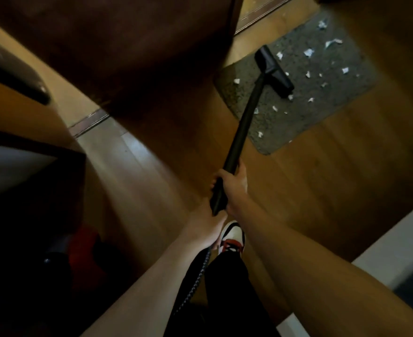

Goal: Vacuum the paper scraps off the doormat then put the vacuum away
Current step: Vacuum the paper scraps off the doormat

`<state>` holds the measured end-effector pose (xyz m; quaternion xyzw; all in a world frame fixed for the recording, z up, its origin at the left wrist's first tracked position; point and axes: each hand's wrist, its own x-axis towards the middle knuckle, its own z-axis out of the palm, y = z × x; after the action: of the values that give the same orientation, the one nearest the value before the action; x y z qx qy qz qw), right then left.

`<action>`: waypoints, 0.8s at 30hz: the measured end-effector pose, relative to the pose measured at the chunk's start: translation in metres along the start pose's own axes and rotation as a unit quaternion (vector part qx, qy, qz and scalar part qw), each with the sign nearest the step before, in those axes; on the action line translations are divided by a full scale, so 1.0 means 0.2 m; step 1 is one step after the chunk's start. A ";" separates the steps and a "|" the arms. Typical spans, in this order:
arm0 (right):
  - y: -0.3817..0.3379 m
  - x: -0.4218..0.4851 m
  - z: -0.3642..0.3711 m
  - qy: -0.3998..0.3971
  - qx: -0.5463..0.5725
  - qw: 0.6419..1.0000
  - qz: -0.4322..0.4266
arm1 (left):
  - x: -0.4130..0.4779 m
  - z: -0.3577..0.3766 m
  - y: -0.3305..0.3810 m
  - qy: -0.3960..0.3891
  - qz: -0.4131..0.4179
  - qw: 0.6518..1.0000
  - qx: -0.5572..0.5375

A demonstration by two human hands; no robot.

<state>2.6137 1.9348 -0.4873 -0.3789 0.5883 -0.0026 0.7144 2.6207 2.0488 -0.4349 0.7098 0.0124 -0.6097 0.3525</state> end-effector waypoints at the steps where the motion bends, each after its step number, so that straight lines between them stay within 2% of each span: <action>1: -0.05 0.04 -0.01 -0.005 0.004 1.000 -0.001 | 0.04 0.02 0.03 0.006 -0.004 1.000 0.012; 3: -0.12 0.10 -0.03 -0.006 -0.001 1.000 0.003 | 0.11 0.03 0.11 0.026 -0.012 0.999 0.028; 8: -0.25 0.22 -0.10 0.008 -0.064 0.998 0.003 | 0.25 0.11 0.31 0.029 -0.028 0.998 -0.054; 15: -0.32 0.28 -0.15 0.009 -0.097 0.995 -0.005 | 0.32 0.18 0.32 0.059 0.021 0.998 0.022; 24: -0.18 0.14 0.01 0.005 -0.106 0.994 0.002 | 0.17 0.00 0.18 0.065 0.052 0.991 0.100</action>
<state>2.6396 1.8984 -0.4917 -0.4518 0.5896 0.0593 0.6669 2.6444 2.0078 -0.4464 0.7795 -0.0627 -0.5409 0.3097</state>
